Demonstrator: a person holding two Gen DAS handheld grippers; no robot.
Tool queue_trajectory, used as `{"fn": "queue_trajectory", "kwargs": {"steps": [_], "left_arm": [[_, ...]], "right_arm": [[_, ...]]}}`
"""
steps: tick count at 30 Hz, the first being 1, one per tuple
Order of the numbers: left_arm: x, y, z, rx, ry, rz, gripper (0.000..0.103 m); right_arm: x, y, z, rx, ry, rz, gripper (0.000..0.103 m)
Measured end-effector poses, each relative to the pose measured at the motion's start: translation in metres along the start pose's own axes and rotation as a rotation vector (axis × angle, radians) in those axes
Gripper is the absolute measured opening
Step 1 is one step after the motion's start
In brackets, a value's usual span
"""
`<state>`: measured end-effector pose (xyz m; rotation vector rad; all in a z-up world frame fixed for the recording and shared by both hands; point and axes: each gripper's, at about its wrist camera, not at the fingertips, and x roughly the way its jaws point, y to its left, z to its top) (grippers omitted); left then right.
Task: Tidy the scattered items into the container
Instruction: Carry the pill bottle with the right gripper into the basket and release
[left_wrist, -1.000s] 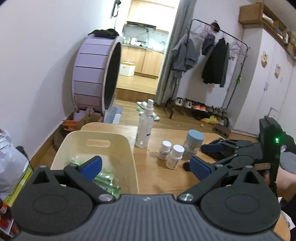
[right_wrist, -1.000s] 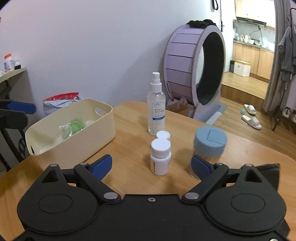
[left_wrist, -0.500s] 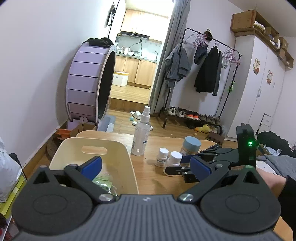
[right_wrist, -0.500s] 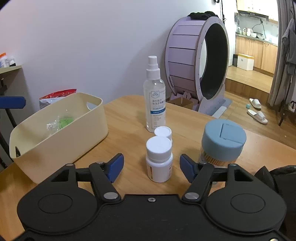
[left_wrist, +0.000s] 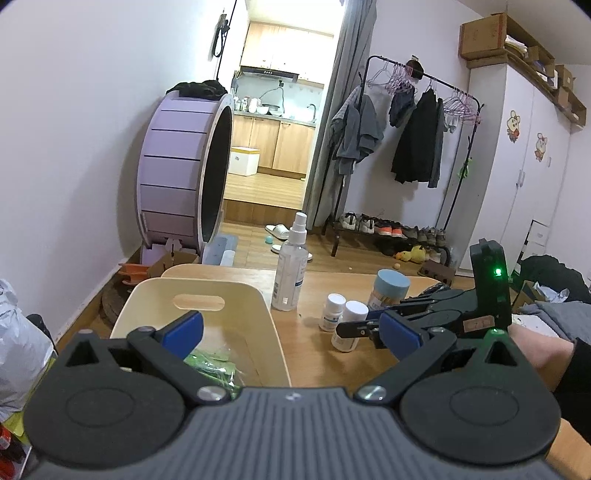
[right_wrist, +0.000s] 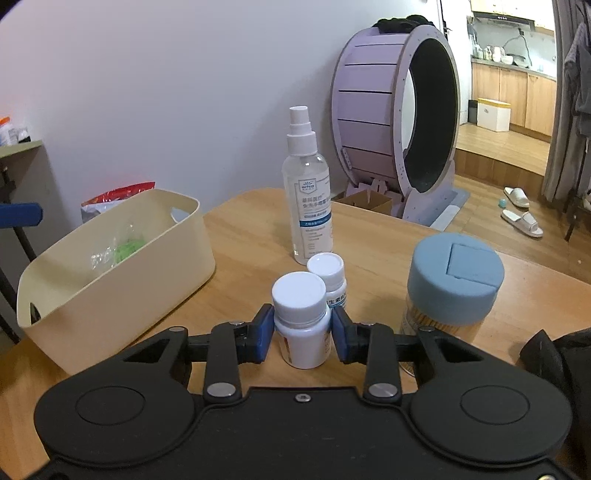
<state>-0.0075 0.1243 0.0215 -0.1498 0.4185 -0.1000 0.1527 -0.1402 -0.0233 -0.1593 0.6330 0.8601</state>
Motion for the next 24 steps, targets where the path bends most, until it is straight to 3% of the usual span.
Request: {"fn": "queue_trajectory", "kwargs": {"steps": [8,15,24], "left_arm": [[-0.010,0.006,0.001,0.001,-0.022,0.017,0.102],[-0.029,0.023,0.005,-0.019,-0.051,0.043,0.102],[-0.053,0.037,0.010,0.007,-0.061,0.093,0.102]], "right_arm": [[-0.019,0.007,0.016,0.003,-0.044,0.020,0.033],[-0.034,0.044,0.054,-0.046,-0.111,0.113,0.033],[0.006,0.087,0.072,-0.102,-0.074,0.170,0.034]]}}
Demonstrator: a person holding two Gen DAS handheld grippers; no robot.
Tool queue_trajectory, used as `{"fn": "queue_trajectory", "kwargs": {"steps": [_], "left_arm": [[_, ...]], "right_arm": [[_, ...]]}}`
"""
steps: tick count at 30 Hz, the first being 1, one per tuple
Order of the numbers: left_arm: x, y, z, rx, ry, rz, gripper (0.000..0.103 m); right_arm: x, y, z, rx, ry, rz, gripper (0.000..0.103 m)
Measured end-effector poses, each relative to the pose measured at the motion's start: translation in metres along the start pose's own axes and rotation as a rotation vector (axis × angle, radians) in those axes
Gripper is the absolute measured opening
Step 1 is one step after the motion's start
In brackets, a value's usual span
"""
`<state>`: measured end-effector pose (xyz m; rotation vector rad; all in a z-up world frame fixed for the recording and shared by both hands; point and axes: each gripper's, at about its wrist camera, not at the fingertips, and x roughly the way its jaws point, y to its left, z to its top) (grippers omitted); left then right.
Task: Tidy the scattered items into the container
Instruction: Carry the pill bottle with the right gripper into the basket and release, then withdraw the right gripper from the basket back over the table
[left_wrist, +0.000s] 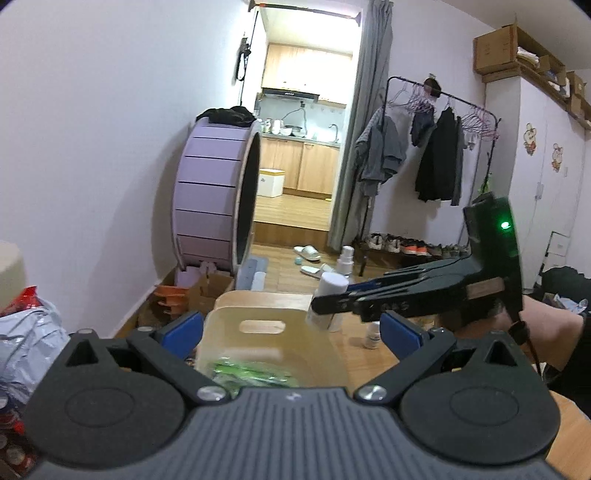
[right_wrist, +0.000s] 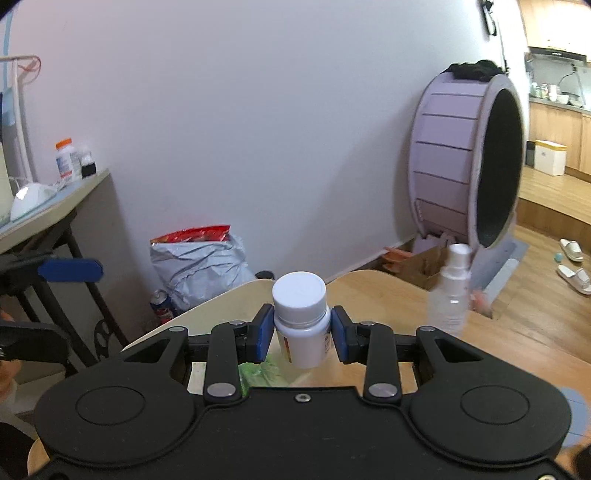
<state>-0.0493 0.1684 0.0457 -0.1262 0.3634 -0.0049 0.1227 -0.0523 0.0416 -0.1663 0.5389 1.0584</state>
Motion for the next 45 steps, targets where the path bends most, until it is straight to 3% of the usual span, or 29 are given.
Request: {"fn": "queue_trajectory", "kwargs": {"steps": [13,21,30,34,45], "left_arm": [[-0.005,0.013,0.000,-0.023,-0.013,0.000,0.102],[-0.003,0.013,-0.002,-0.020,-0.003,0.003,0.102],[0.010,0.005,-0.005,-0.028,0.030,-0.010,0.102],[0.019,-0.006,-0.007,-0.016,0.048,-0.035,0.102],[0.039,-0.035,-0.012,-0.044,0.047,-0.157,0.101]], "right_arm": [[0.051,0.019,-0.010,-0.036,0.072,-0.043,0.034],[0.053,0.017,-0.012,-0.055,0.071,-0.075,0.049],[0.002,0.010,-0.011,-0.028,0.011,-0.072,0.058],[-0.030,-0.003,-0.017,-0.010,-0.006,-0.112,0.063],[-0.103,-0.040,-0.050,0.064,-0.018,-0.157,0.067]]}}
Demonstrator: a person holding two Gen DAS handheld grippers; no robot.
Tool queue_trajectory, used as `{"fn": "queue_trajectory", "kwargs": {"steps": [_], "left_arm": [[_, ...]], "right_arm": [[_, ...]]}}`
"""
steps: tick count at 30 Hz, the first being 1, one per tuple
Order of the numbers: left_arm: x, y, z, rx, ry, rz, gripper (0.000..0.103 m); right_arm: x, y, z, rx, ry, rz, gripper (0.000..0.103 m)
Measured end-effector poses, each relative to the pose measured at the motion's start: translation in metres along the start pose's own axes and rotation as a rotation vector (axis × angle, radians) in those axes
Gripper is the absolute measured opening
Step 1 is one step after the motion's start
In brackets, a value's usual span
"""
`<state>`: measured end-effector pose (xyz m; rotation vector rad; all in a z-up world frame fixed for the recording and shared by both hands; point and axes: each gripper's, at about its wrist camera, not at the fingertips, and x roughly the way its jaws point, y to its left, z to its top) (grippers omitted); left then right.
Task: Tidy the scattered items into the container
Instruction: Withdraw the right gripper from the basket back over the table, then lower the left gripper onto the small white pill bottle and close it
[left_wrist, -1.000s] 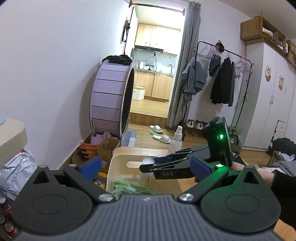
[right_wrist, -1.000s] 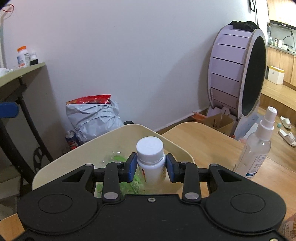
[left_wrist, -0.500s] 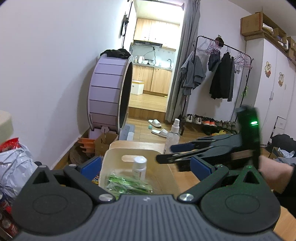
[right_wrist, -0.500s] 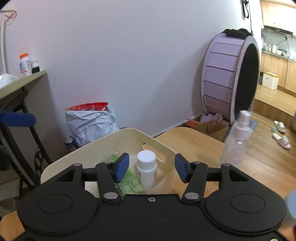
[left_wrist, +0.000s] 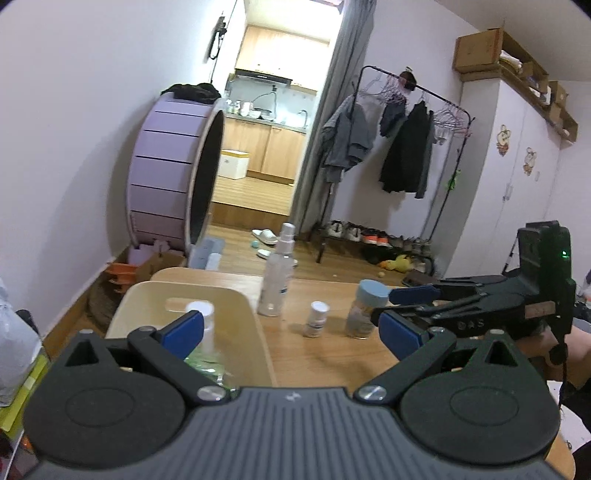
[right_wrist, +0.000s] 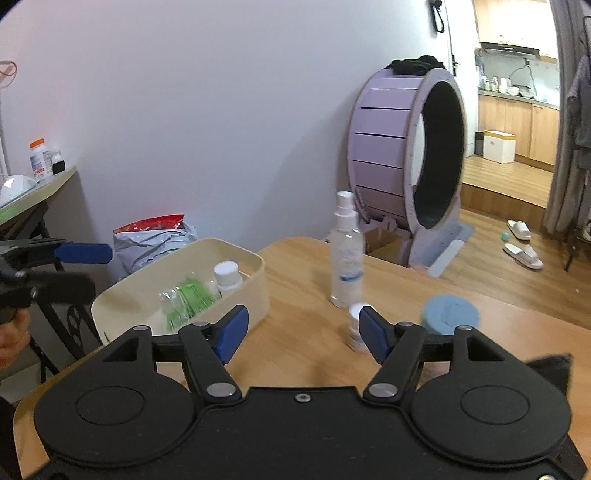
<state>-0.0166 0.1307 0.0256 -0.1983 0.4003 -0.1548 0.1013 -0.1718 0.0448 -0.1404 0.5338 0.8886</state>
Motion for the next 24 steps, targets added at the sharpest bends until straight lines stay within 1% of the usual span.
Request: {"fn": "queue_trajectory", "kwargs": {"steps": [4,6,8,10,12,14,17,19,21,24], "left_arm": [[0.009,-0.018,0.001,0.040,0.007,-0.023,0.101],[0.016,-0.028,0.000,0.059,0.009,-0.014,0.100],[0.026,-0.037,-0.001,0.064,0.020,-0.008,0.099],[0.039,-0.045,0.000,0.074,0.046,-0.012,0.096],[0.055,-0.053,0.000,0.101,0.060,0.010,0.089],[0.069,-0.058,-0.001,0.108,0.067,0.035,0.083],[0.092,-0.065,-0.005,0.110,0.085,0.048,0.075],[0.105,-0.068,-0.008,0.120,0.092,0.062,0.073],[0.119,-0.069,-0.011,0.126,0.093,0.083,0.070],[0.138,-0.067,-0.014,0.132,0.103,0.112,0.069]], "right_arm": [[-0.020,-0.010,-0.010,0.007,-0.011,-0.008,0.075],[-0.029,-0.015,-0.014,0.014,-0.022,-0.017,0.080],[-0.037,-0.020,-0.018,0.028,-0.033,-0.024,0.081],[-0.044,-0.027,-0.021,0.039,-0.044,-0.031,0.083],[-0.050,-0.033,-0.024,0.045,-0.051,-0.038,0.085],[-0.056,-0.039,-0.026,0.050,-0.057,-0.045,0.087],[-0.065,-0.052,-0.028,0.062,-0.070,-0.043,0.088],[-0.071,-0.060,-0.030,0.079,-0.088,-0.040,0.089],[-0.076,-0.067,-0.033,0.099,-0.108,-0.034,0.093],[-0.079,-0.076,-0.037,0.111,-0.120,-0.022,0.093]]}}
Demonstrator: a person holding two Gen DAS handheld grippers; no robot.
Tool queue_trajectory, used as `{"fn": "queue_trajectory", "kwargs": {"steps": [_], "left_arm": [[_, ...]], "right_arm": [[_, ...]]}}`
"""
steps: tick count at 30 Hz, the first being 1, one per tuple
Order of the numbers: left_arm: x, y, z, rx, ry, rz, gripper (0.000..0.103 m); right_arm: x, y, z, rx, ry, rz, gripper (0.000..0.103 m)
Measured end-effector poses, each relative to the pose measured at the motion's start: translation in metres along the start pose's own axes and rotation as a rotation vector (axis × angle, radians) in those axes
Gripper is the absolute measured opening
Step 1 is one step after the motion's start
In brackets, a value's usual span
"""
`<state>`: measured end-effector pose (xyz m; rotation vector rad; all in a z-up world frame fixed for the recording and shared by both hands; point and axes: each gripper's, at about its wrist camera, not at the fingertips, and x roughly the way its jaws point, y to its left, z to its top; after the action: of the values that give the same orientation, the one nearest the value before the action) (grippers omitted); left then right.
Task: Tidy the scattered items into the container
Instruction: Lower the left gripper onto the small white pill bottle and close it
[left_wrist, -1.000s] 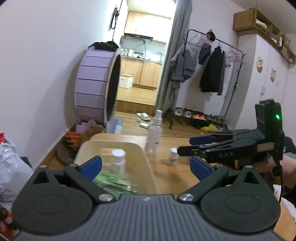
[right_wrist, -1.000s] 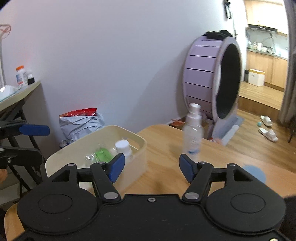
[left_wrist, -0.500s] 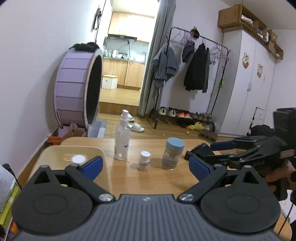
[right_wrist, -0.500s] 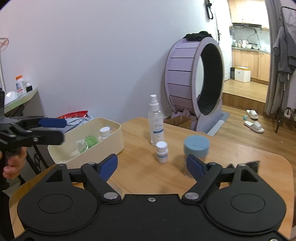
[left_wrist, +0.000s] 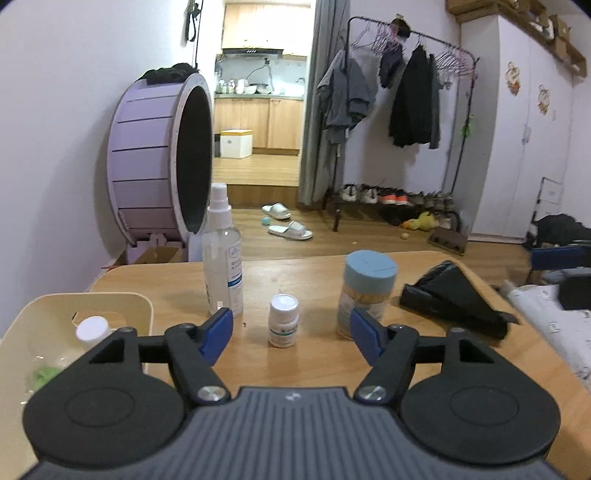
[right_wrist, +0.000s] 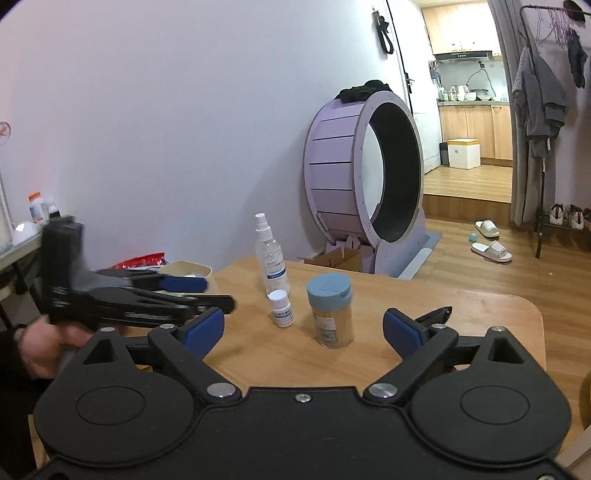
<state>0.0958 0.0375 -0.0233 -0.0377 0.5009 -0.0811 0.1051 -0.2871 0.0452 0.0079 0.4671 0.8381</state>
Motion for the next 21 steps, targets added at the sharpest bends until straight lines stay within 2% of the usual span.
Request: {"fn": "queue_trajectory", "kwargs": {"steps": [8,12,15,19,21], "left_arm": [[0.042,0.001,-0.004,0.039,0.043,0.038,0.066],[0.059,0.005,-0.003,0.041,0.063,0.045,0.056],[0.069,0.002,-0.001,0.063,0.068,0.041,0.052],[0.076,0.001,-0.001,0.071,0.064,0.036,0.039],[0.078,0.000,-0.002,0.087,0.070,0.028,0.026]], "right_arm": [[0.010,-0.014,-0.001,0.021,-0.010,-0.004,0.093],[0.016,-0.016,-0.003,0.006,-0.002,-0.018,0.093],[0.016,-0.020,-0.006,0.026,-0.002,-0.014,0.093],[0.017,-0.024,-0.009,0.043,0.005,-0.020,0.094],[0.018,-0.024,-0.009,0.043,0.009,-0.022,0.094]]}}
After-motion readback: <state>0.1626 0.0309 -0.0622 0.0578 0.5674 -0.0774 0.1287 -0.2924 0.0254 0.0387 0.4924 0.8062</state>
